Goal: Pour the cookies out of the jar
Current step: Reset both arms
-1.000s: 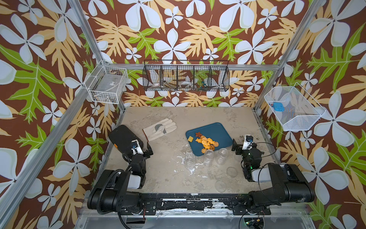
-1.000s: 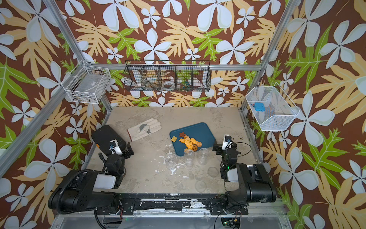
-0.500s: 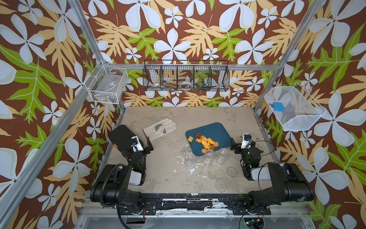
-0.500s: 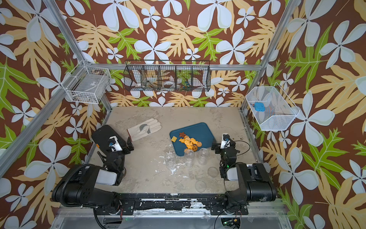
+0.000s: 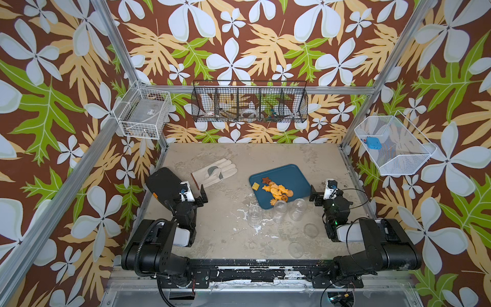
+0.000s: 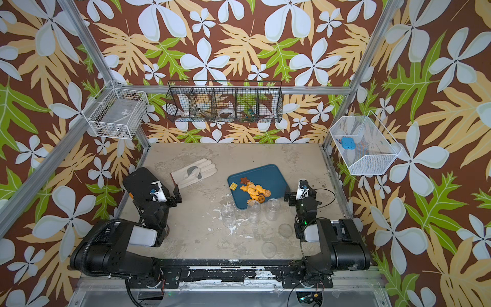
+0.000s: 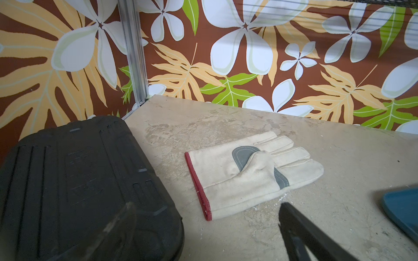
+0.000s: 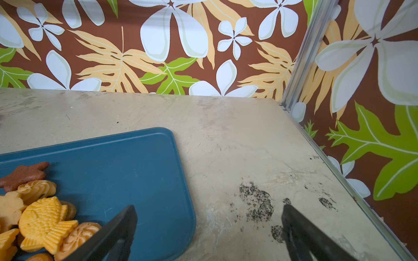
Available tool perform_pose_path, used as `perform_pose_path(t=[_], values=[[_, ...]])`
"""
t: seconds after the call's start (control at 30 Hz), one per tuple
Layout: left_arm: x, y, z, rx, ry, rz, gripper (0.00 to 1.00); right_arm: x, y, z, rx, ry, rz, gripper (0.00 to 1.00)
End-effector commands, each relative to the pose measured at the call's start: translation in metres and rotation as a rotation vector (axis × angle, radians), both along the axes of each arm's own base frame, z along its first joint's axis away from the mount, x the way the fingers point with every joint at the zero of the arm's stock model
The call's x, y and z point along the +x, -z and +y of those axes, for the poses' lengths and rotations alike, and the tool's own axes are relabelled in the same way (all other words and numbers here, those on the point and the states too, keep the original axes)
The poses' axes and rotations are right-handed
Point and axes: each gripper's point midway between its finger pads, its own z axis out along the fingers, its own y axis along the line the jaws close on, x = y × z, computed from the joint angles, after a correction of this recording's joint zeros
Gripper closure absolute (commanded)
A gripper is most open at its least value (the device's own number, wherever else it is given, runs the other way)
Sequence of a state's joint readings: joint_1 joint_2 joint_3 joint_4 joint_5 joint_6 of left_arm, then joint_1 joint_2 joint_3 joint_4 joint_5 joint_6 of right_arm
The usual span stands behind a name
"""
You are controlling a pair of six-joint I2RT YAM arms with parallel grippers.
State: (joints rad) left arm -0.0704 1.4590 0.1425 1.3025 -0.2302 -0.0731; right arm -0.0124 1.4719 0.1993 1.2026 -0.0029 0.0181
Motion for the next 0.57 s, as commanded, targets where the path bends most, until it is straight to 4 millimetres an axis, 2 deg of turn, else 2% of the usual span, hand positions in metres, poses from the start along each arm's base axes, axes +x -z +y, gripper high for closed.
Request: perform_pose_path(t=[0.0,0.53], values=[[0.0006,-0.0057,-0.0001,0.011,0.003,-0.02,0.0,0.001,-0.0049,0.0001,-0.008,0.0,-0.017,0.0],[0.0023,-0.0052,-0.0051,0.018,0.033,-0.015,0.0,0.0012,-0.004,0.0006,-0.014,0.003,-0.014,0.0]])
